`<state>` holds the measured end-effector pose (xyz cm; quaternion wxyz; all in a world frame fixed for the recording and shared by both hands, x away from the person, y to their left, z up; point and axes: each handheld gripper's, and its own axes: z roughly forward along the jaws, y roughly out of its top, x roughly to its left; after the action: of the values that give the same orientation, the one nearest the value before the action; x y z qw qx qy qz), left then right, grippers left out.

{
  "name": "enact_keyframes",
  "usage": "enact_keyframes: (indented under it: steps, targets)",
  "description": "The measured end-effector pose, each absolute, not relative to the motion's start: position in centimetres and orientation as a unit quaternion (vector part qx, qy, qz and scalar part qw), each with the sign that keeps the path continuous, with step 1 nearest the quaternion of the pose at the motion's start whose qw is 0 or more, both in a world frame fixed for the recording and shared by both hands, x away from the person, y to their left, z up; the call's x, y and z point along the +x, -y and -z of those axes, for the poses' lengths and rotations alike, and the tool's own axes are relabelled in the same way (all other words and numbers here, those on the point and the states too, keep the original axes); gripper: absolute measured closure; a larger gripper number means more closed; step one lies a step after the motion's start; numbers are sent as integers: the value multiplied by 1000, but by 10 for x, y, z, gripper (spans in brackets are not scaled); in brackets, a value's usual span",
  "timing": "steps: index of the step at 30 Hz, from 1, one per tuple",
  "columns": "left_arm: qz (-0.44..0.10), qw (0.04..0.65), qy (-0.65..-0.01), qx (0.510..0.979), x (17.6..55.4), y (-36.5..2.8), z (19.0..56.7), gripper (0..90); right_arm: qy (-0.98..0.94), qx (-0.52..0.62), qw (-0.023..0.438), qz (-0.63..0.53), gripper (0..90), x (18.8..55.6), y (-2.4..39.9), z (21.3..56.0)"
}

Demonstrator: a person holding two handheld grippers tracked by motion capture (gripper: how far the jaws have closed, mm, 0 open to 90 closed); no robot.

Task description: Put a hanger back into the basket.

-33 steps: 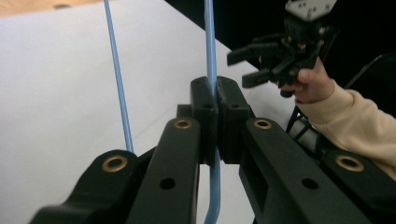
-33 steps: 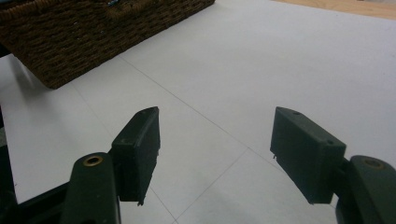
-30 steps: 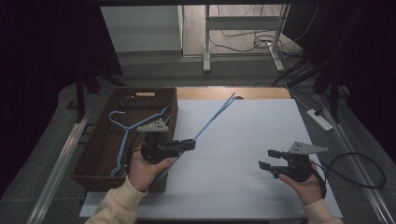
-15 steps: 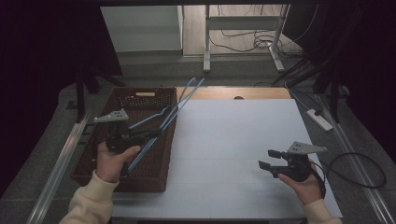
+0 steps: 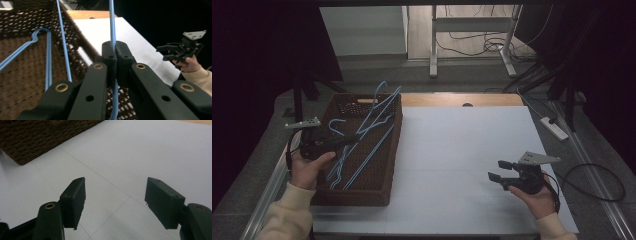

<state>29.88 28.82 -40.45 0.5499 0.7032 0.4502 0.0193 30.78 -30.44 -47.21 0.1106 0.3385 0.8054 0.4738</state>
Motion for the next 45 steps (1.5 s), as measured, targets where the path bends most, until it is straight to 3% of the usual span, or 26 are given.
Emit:
enact_keyframes:
  steps: [16, 26, 37, 45]
  targets:
    - [10, 538, -449, 714, 302, -316, 419, 868, -807, 339, 115, -470, 340, 307, 305, 472]
    - [27, 501, -456, 735, 309, -312, 429, 868, -809, 338, 119, -466, 340, 307, 304, 472]
    - [59, 472, -493, 729, 322, -316, 449, 867, -809, 337, 120, -467, 340, 306, 304, 472]
    - [22, 435, -544, 717, 324, -321, 455, 857, -810, 335, 121, -466, 340, 306, 304, 472]
